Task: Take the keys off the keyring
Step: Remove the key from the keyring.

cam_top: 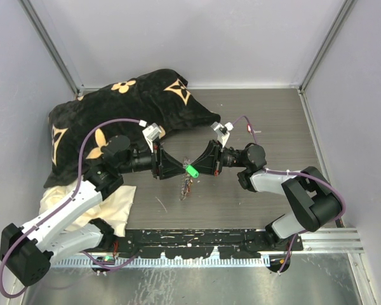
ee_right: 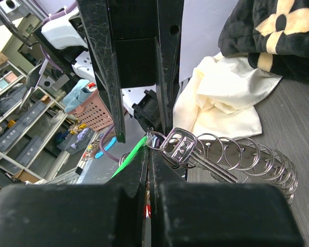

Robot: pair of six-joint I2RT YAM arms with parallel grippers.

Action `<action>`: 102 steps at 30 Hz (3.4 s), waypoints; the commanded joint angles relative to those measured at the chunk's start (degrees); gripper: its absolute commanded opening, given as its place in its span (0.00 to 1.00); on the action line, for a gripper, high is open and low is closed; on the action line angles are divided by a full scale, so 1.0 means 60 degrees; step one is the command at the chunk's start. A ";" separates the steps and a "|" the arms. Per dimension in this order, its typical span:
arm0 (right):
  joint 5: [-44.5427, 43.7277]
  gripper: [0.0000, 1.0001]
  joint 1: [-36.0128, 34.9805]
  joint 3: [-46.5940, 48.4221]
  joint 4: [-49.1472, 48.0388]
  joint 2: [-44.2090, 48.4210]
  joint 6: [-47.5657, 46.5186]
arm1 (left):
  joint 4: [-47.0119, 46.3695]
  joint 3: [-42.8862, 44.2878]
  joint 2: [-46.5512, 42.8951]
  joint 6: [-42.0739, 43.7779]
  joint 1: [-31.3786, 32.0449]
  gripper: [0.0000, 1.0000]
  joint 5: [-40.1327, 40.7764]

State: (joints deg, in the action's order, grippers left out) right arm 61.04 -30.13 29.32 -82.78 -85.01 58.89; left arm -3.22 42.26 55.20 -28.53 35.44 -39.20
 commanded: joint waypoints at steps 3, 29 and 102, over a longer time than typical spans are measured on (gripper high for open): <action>-0.0167 0.01 0.0070 0.0047 -0.1100 0.0399 0.0098 | -0.0804 0.0061 0.0166 -0.0212 -0.0068 0.35 -0.0372; -0.0159 0.01 0.0085 0.0031 -0.1100 0.0370 0.0102 | -0.0722 0.0251 0.0477 -0.0225 -0.0051 0.08 -0.0412; 0.2375 0.49 -0.0011 0.3081 1.0960 0.2200 -0.9730 | 0.8781 0.6936 0.3734 0.7773 0.2958 0.00 0.2821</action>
State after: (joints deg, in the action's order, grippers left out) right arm 74.02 -30.15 44.91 -13.69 -74.28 -2.81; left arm 55.33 83.74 79.79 18.87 53.19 -20.08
